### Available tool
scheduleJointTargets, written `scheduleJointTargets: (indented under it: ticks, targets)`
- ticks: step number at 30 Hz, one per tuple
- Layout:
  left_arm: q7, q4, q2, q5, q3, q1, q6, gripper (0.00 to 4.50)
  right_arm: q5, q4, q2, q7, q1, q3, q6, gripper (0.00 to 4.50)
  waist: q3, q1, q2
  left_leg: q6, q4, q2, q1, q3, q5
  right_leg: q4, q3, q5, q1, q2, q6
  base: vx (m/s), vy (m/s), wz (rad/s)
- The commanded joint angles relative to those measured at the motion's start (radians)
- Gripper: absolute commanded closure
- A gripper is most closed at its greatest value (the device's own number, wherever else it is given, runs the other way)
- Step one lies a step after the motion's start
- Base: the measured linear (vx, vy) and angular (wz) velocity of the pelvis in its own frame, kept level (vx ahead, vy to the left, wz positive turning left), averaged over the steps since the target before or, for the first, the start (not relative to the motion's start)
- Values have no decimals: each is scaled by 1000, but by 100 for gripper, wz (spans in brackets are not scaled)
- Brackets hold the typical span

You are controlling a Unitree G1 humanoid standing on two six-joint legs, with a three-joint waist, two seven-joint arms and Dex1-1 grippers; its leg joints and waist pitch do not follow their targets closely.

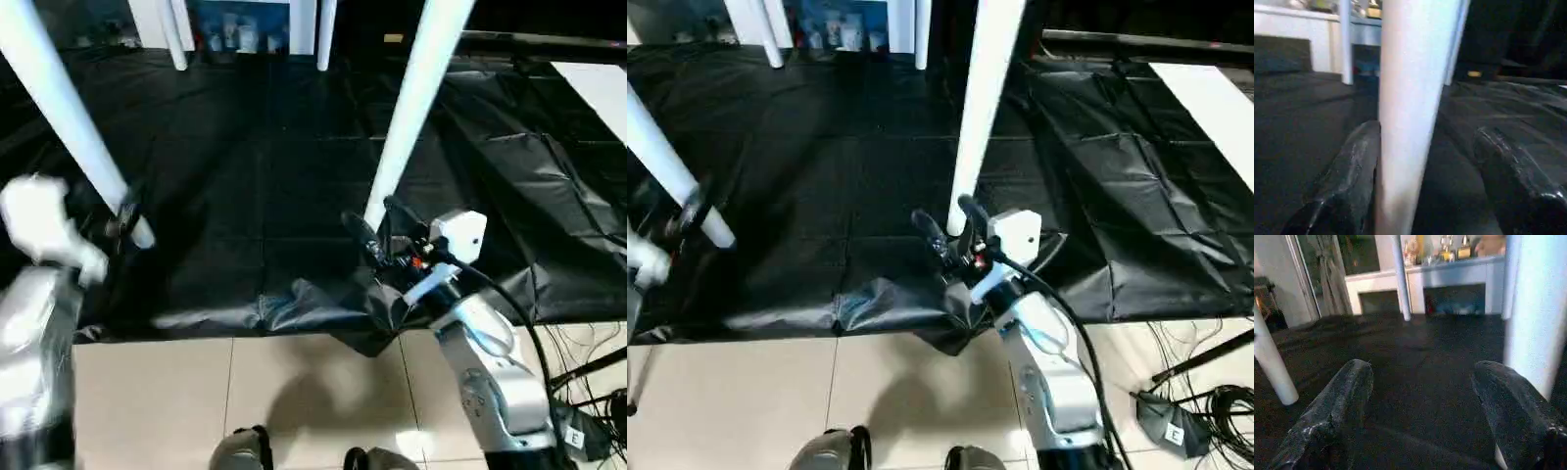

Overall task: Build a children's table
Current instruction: Flip table

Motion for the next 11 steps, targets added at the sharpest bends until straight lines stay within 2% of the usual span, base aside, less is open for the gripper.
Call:
scheduleJointTargets:
  ticks: [1, 2, 3, 4, 5, 6, 8, 11]
  targets:
    - [16, -78, -32, -12, -30, 66, 15, 118, -21, -27, -4, -27, 19, -6, 29, 97, -67, -4, 30, -56, -94, 104, 58, -64, -355, -76, 73, -157, 18, -106, -187, 0, 0, 0]
    - [25, -99, -48, -14, -33, 93, 13, 118, -27, -31, -6, -36, 25, -5, 40, 97, -64, -5, 24, -71, -99, 106, 55, -66, -378, -79, 72, -188, 22, -105, -176, 0, 0, 0]
    - [44, -123, -60, 23, -65, 128, -3, 118, -31, -32, -5, -47, 33, -5, 56, 97, -64, -4, 26, -85, -99, 105, 61, -66, -406, -84, 74, -222, 18, -106, -163, 0, 0, 0]
    - [53, -138, -65, 47, -88, 150, -14, 118, -31, -34, -4, -54, 39, -6, 68, 97, -63, -5, 25, -88, -99, 105, 60, -68, -412, -86, 76, -231, 18, -106, -156, 0, 0, 0]
    - [86, -147, -77, 94, -115, 163, -26, 118, -50, -31, -2, -67, 49, -5, 60, 97, -59, -3, 32, -93, -100, 104, 59, -70, -422, -88, 77, -244, 16, -107, -148, 0, 0, 0]
    - [110, -152, -85, 124, -131, 171, -34, 118, -63, -30, -2, -77, 56, -4, 52, 97, -61, -4, 26, -105, -100, 105, 65, -70, -443, -93, 79, -268, 13, -106, -126, 0, 0, 0]
    - [169, -140, -89, 196, -146, 157, -27, 118, -74, -22, 4, -106, 74, -9, 63, 97, -56, -6, 21, -106, -103, 104, 62, -73, -446, -96, 79, -283, 14, -106, -113, 0, 0, 0]
    - [193, -132, -87, 225, -146, 143, -31, 118, -74, -18, 10, -124, 83, -16, 70, 97, -54, -6, 20, -102, -102, 100, 60, -76, -454, -101, 77, -329, 17, -111, -103, 0, 0, 0]
